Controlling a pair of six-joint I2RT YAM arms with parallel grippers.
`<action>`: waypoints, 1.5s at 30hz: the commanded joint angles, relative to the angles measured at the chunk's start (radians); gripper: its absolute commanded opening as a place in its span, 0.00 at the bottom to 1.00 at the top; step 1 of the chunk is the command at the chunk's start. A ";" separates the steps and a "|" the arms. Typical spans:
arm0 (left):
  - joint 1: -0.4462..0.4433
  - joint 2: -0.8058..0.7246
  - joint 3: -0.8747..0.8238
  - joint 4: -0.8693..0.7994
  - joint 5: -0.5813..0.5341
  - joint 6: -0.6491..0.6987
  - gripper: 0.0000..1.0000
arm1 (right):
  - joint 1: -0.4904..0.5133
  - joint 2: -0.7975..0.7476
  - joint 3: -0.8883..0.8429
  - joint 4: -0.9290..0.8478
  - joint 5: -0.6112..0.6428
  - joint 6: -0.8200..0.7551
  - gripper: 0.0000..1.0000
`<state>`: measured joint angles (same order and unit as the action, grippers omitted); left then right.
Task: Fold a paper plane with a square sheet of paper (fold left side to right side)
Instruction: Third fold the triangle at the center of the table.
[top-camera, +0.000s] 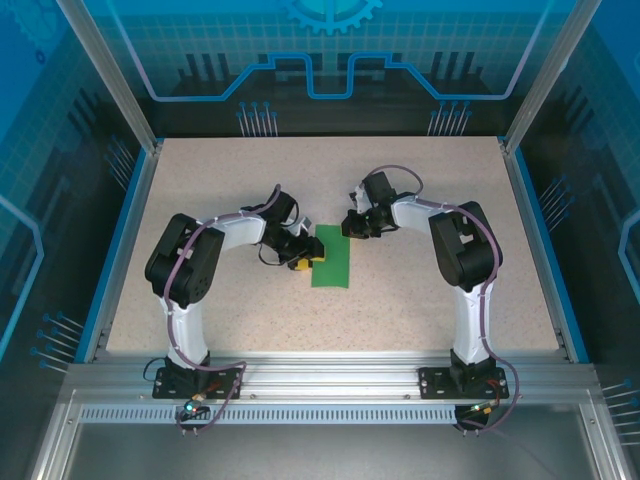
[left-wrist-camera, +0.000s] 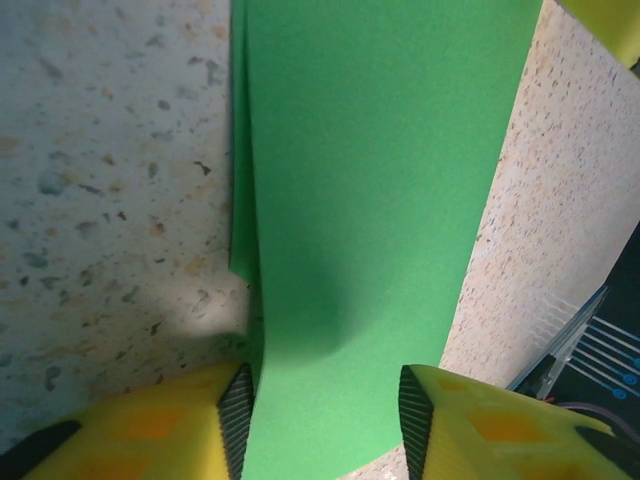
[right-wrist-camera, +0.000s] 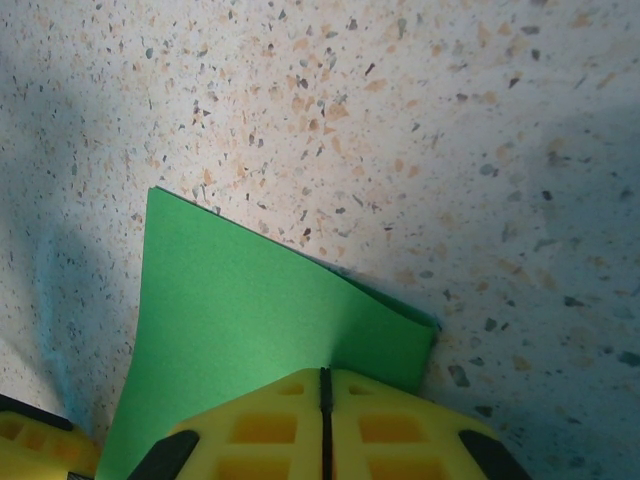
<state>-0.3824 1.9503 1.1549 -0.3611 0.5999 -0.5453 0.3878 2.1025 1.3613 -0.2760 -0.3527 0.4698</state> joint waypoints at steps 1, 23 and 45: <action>-0.007 -0.010 0.017 -0.037 0.015 -0.017 0.42 | 0.022 0.015 0.001 -0.045 -0.001 -0.017 0.09; -0.011 -0.047 -0.020 -0.034 0.014 -0.054 0.20 | 0.020 -0.016 -0.018 -0.012 0.004 -0.037 0.31; -0.020 -0.054 0.007 -0.066 0.033 -0.136 0.00 | 0.122 -0.522 -0.453 0.176 0.158 -0.317 0.61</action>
<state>-0.3923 1.9362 1.1477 -0.3935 0.6003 -0.6361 0.4477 1.6539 0.9771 -0.1394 -0.2340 0.2470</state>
